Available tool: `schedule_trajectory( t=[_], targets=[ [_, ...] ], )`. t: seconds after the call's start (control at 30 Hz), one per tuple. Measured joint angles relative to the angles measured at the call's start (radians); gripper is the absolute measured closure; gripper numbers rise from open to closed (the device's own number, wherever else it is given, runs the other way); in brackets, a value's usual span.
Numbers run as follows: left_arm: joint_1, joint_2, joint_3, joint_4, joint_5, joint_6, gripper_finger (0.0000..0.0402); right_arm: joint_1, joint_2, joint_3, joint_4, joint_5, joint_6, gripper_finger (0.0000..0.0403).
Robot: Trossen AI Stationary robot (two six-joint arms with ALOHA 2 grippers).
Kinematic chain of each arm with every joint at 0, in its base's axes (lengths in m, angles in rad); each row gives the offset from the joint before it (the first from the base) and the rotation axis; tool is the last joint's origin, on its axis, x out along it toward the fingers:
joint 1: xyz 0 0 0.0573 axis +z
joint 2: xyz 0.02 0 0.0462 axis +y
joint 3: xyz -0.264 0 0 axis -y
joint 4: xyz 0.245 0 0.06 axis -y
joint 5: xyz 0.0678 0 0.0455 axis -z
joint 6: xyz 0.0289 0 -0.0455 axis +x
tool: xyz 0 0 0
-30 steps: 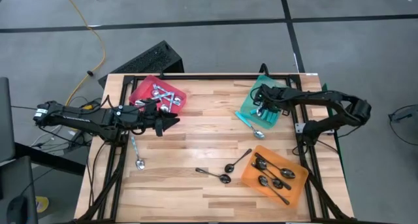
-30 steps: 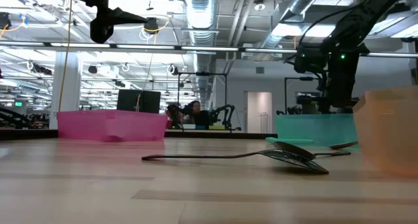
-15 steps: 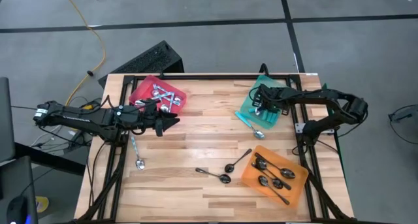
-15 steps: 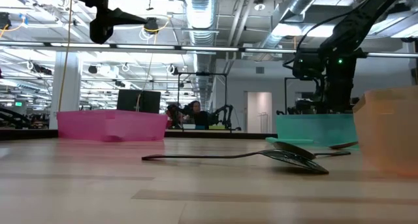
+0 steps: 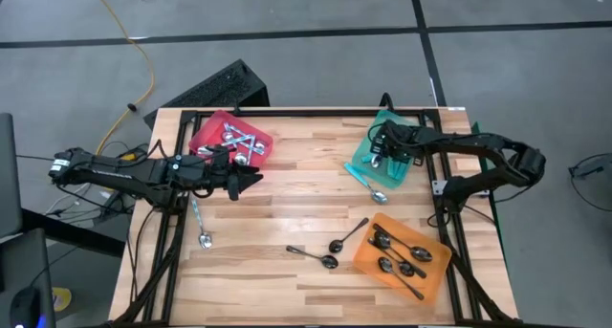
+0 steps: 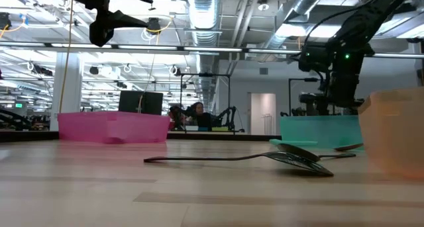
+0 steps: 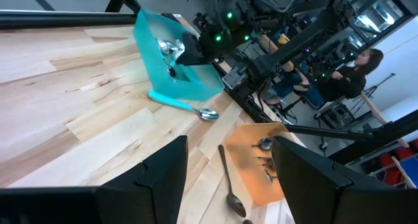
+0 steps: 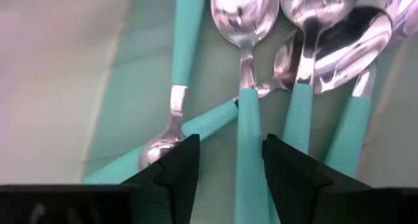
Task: Sort silverware by color (type)
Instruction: Put the blue spoon into the blue bin, then put the black spoon into the orange bin
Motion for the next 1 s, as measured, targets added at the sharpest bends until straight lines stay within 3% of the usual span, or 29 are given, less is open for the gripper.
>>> schedule_trajectory(
  t=[0.3, 0.47, 0.6, 0.7, 0.83, 1.0],
  targets=[
    [0.000, 0.000, 0.000, 0.000, 0.024, 0.026, 0.0196, -0.053, -0.192, 0.000, 0.085, -0.036, -0.110, 0.0215],
    [-0.005, 0.003, 0.000, 0.003, 0.216, 0.219, 0.0196, -0.056, -0.349, 0.004, 0.224, -0.153, -0.388, 0.0216],
    [-0.051, 0.028, 0.000, 0.034, 0.344, 0.334, 0.0196, -0.027, -0.448, 0.032, 0.228, -0.234, -0.503, 0.0223],
    [-0.108, 0.074, 0.000, 0.033, 0.324, 0.382, 0.0196, 0.009, -0.502, 0.036, 0.224, -0.251, -0.537, 0.0228],
    [-0.142, 0.157, 0.000, 0.035, 0.204, 0.390, 0.0196, 0.055, -0.532, 0.037, 0.219, -0.252, -0.548, 0.0231],
    [-0.147, 0.270, 0.000, 0.064, 0.261, 0.504, 0.0196, 0.120, -0.523, 0.037, 0.216, -0.257, -0.554, 0.0232]
  ],
)
